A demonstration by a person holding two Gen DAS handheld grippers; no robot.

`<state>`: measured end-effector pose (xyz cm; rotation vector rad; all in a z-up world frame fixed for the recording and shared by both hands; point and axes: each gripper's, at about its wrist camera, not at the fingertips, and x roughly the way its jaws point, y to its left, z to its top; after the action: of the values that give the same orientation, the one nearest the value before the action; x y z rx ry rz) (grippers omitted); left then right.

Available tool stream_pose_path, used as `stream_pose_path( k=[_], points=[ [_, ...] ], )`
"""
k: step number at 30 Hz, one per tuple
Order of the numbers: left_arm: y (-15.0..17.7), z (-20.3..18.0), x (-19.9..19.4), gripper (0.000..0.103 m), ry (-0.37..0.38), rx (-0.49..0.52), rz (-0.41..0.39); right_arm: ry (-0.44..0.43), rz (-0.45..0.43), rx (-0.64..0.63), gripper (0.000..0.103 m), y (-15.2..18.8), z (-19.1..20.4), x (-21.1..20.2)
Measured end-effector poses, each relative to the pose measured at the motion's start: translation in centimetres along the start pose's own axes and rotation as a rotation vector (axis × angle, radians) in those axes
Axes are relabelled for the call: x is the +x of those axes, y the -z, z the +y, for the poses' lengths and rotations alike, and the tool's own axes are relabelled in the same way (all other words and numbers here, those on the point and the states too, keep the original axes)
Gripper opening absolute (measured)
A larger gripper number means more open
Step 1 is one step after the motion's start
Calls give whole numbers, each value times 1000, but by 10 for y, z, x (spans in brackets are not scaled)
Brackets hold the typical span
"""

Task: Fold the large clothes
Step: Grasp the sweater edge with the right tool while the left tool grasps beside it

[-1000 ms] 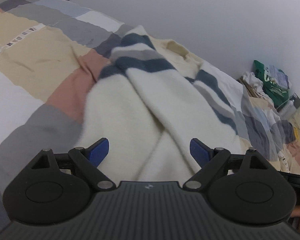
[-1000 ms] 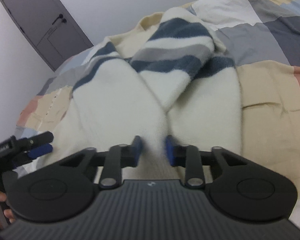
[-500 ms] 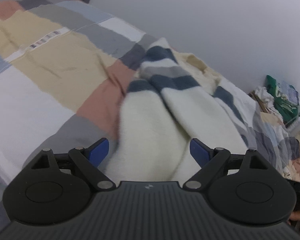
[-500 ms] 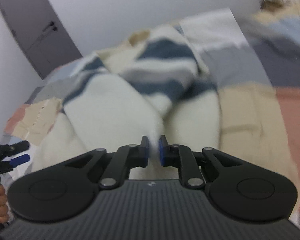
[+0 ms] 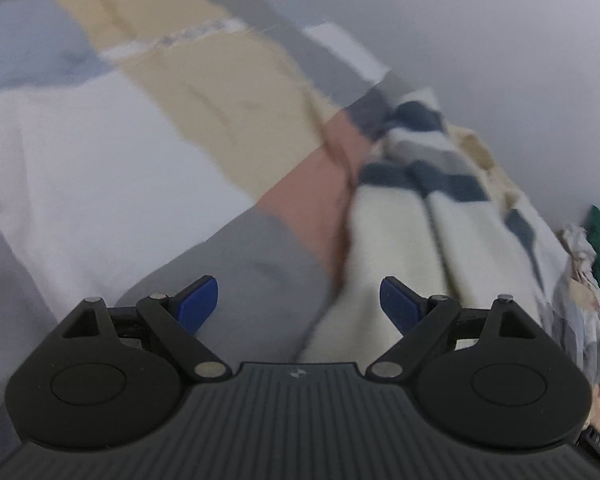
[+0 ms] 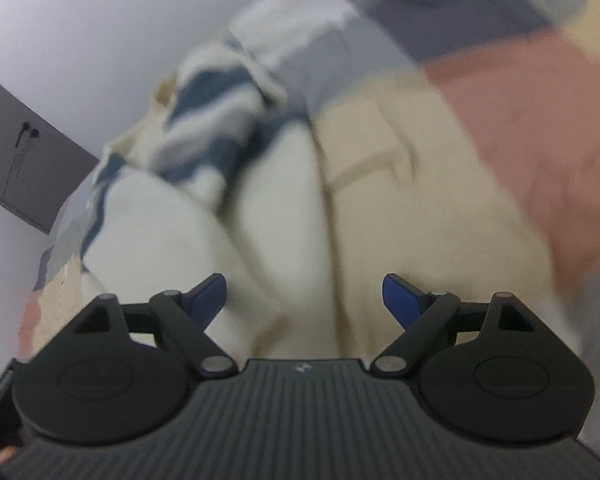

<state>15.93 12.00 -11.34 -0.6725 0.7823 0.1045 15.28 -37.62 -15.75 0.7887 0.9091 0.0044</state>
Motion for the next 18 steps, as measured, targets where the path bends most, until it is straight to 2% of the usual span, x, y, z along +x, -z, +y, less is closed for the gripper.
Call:
stream_pose_path(
  k=[3, 7, 9, 10, 12, 15, 18],
  points=[
    [2, 7, 7, 96, 35, -51, 30, -91, 50, 68, 88, 6, -4, 9],
    [8, 7, 9, 96, 142, -78, 83, -214, 96, 101, 89, 14, 2, 11],
    [12, 9, 9, 96, 244, -126, 125, -257, 81, 93, 89, 16, 5, 4],
    [14, 11, 8, 96, 323, -164, 148, -295, 74, 96, 89, 16, 6, 1],
    [19, 12, 4, 96, 410, -207, 154, -377, 63, 108, 89, 17, 7, -5],
    [20, 12, 1, 96, 453, -222, 144, -424, 48, 89, 89, 19, 13, -11],
    [23, 14, 6, 96, 433, -244, 170, -367, 68, 70, 89, 23, 14, -9]
  ],
)
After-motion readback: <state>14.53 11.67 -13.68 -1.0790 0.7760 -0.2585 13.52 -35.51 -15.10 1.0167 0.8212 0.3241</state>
